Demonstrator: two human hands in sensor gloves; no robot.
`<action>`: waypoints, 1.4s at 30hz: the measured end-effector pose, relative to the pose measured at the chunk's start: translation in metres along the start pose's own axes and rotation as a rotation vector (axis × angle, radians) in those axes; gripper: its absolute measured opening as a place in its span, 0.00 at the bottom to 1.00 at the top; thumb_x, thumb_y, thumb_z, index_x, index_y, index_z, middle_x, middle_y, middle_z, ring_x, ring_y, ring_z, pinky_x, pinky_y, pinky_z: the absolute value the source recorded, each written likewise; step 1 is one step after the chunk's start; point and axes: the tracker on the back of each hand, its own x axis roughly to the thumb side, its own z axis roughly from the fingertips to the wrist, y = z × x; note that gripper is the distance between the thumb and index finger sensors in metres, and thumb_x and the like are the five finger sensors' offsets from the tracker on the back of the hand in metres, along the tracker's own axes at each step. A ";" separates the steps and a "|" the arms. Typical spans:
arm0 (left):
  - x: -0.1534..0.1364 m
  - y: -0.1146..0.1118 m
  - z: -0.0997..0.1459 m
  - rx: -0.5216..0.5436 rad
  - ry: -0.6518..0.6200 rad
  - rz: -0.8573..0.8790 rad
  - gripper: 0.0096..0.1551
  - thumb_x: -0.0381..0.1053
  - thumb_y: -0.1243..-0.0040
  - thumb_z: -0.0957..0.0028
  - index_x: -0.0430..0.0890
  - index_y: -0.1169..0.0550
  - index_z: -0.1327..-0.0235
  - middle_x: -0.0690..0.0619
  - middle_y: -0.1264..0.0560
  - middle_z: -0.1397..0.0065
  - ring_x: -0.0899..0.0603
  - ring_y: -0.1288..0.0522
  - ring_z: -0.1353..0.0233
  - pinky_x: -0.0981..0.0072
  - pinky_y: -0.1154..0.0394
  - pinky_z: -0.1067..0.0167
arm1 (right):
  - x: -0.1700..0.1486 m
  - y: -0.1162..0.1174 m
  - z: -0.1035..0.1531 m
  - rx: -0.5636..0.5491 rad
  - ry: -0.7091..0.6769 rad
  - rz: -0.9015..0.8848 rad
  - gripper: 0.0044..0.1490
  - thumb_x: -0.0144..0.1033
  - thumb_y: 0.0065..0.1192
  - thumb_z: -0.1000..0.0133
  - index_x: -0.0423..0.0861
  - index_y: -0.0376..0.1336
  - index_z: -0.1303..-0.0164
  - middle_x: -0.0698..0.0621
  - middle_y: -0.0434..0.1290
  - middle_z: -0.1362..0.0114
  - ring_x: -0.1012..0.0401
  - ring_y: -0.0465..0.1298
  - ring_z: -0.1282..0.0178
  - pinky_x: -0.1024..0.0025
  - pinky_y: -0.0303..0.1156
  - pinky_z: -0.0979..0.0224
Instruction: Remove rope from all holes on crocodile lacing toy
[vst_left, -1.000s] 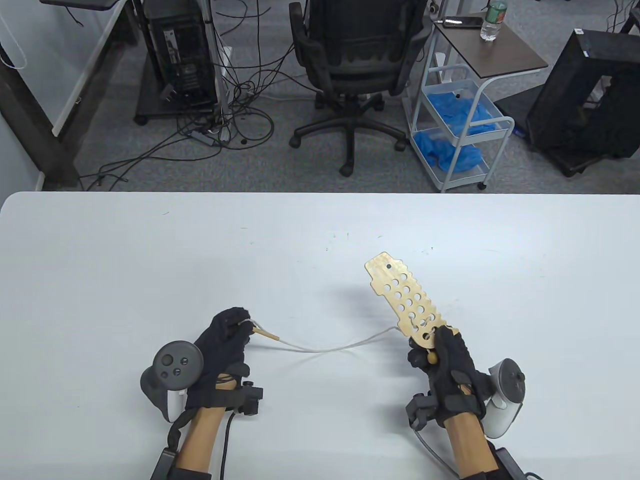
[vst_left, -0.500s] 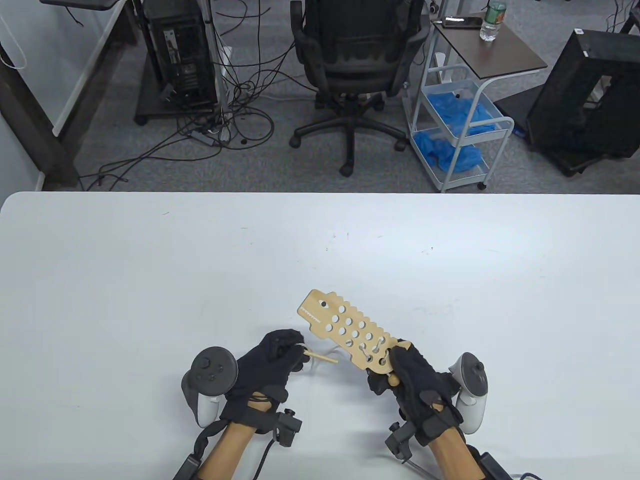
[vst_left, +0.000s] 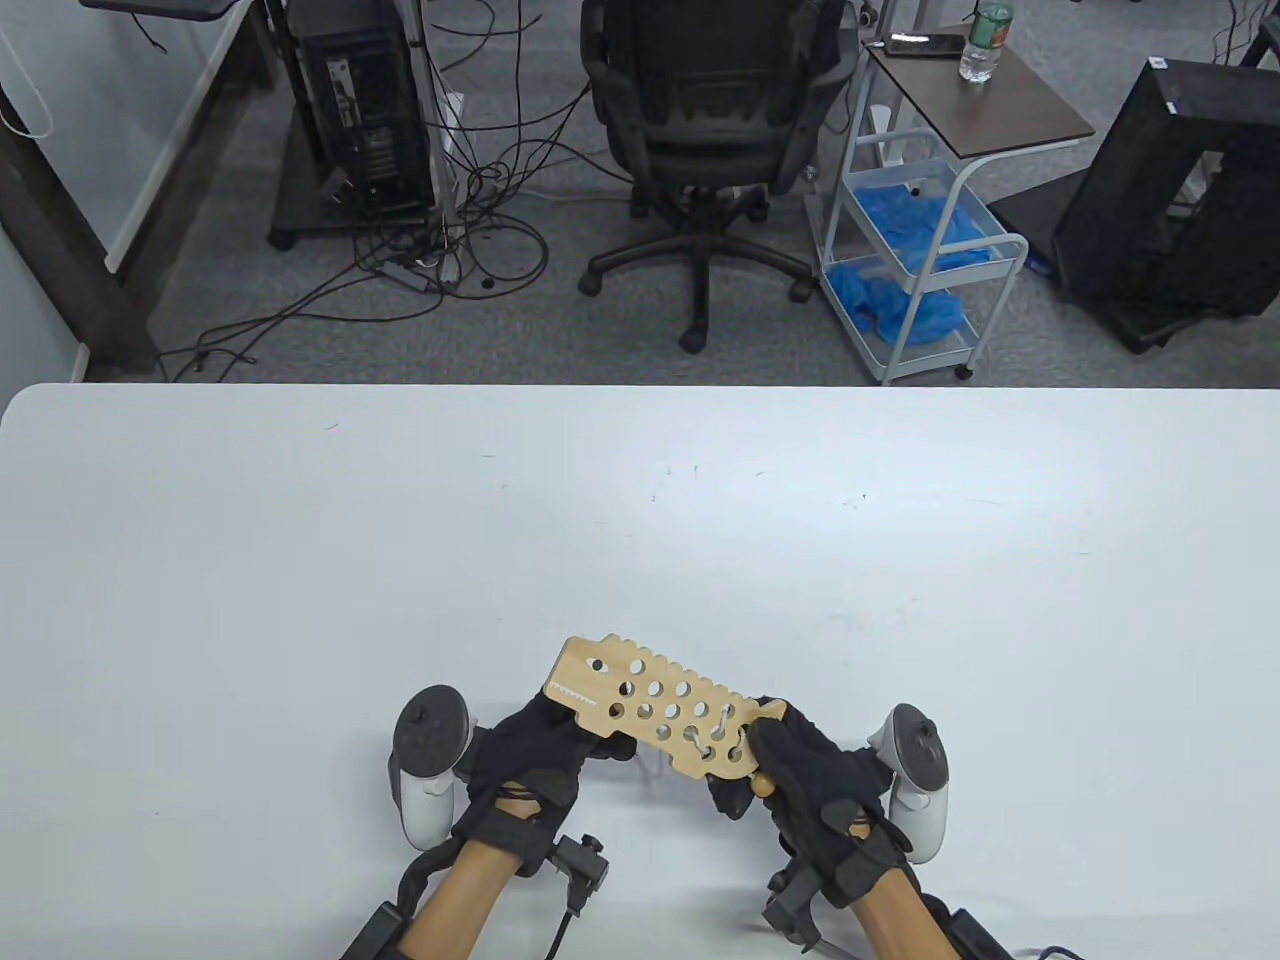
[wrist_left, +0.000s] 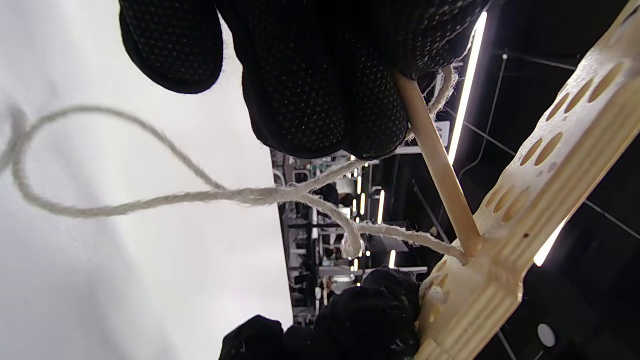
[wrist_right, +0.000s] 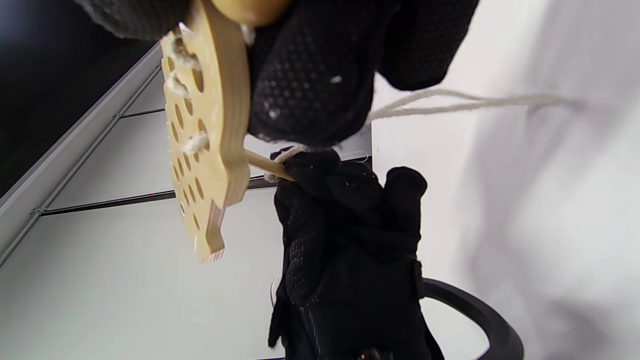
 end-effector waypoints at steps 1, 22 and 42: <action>0.000 -0.001 -0.001 -0.017 -0.002 0.005 0.23 0.50 0.42 0.47 0.57 0.22 0.38 0.57 0.14 0.44 0.52 0.15 0.49 0.45 0.23 0.39 | 0.000 0.001 0.000 0.005 -0.001 -0.003 0.30 0.51 0.57 0.45 0.49 0.62 0.37 0.50 0.78 0.42 0.58 0.83 0.56 0.48 0.72 0.32; 0.014 -0.020 0.005 -0.086 -0.121 -0.164 0.22 0.53 0.36 0.48 0.61 0.18 0.40 0.55 0.18 0.36 0.49 0.19 0.41 0.40 0.27 0.34 | 0.000 0.003 0.000 0.006 0.021 0.006 0.29 0.51 0.58 0.45 0.49 0.63 0.37 0.49 0.79 0.42 0.57 0.83 0.56 0.48 0.72 0.32; 0.005 -0.028 0.002 -0.245 -0.133 0.113 0.38 0.57 0.41 0.44 0.56 0.35 0.19 0.55 0.21 0.26 0.46 0.23 0.29 0.37 0.30 0.31 | 0.011 -0.001 0.003 -0.067 -0.028 0.156 0.30 0.51 0.66 0.47 0.50 0.63 0.39 0.51 0.79 0.40 0.58 0.84 0.54 0.47 0.72 0.30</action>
